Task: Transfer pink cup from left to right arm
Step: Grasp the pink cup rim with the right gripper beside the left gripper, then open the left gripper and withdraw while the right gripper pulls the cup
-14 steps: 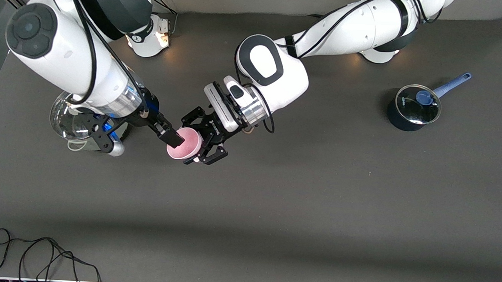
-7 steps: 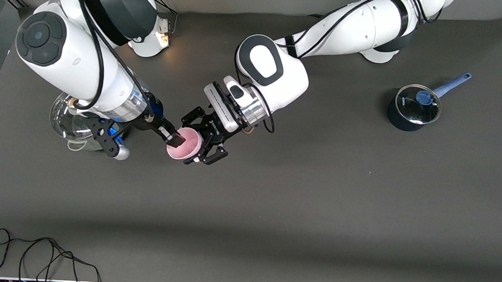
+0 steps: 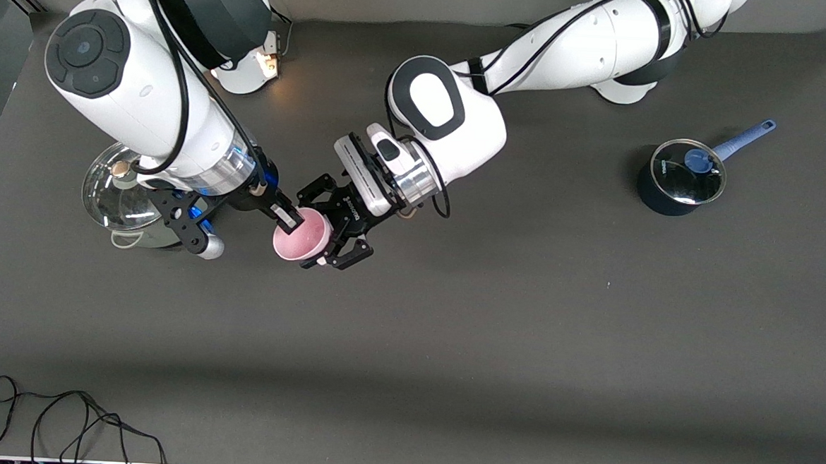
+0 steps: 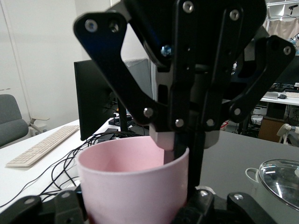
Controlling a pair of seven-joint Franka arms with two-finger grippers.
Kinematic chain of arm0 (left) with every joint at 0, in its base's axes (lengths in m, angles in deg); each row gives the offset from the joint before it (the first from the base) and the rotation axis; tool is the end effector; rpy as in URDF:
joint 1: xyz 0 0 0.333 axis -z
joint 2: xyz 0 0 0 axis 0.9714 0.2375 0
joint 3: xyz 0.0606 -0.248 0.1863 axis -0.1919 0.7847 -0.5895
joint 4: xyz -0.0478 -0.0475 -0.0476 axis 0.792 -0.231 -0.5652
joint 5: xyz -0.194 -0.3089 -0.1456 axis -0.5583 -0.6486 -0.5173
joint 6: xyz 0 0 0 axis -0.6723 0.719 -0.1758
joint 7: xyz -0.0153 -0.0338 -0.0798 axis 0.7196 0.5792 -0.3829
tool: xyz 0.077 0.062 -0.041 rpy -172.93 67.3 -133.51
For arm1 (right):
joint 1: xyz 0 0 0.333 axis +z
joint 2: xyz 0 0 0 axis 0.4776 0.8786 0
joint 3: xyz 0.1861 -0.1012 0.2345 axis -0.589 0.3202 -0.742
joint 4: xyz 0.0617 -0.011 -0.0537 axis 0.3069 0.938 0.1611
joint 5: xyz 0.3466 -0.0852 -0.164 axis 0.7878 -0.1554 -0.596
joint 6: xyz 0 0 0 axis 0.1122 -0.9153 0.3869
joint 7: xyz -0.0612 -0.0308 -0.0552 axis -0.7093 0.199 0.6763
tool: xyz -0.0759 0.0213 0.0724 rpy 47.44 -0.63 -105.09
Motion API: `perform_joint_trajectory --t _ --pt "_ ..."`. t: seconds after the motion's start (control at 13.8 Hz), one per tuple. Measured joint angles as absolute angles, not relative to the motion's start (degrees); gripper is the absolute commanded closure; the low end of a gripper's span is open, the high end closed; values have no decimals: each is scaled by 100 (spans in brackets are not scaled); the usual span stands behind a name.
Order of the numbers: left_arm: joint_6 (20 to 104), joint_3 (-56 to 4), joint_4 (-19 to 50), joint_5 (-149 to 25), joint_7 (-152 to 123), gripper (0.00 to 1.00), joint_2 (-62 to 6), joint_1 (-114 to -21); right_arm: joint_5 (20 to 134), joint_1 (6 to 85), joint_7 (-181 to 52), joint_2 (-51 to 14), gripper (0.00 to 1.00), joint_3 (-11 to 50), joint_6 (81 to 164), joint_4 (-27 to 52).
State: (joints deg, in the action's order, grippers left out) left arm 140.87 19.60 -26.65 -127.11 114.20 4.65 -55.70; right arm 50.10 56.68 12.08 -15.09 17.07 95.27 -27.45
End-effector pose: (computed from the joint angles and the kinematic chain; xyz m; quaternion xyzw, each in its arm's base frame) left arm 0.5494 -0.5526 0.4391 0.6773 -0.3662 0.5596 0.3067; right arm 0.6097 0.3162 0.5888 -0.9200 0.3844 0.0369 0.0670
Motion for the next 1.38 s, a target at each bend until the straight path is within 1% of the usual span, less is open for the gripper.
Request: perform_joint_trajectory --t 0.58,0.65,0.72,1.23,1.38 --pt "14086 1950 -2669 -12704 11421 100 465 -5564 4928 5679 1234 -1506 100 1690 9527 -2751" --pt "14083 1941 -2671 -12691 11428 17 465 -5561 4878 5691 1233 -1506 100 1682 9531 -2756" --pt "14079 1929 -2676 -12642 11436 0 465 -5556 4852 5696 1227 -1505 100 1682 9547 -2758" --pt "14077 1900 -2716 -12550 11428 0 423 -5616 4471 5607 911 -1500 100 1793 9637 -2816" --pt "14065 1866 -2533 -12516 11438 0 314 -5808 4369 5578 847 -1499 100 1869 9685 -2818"
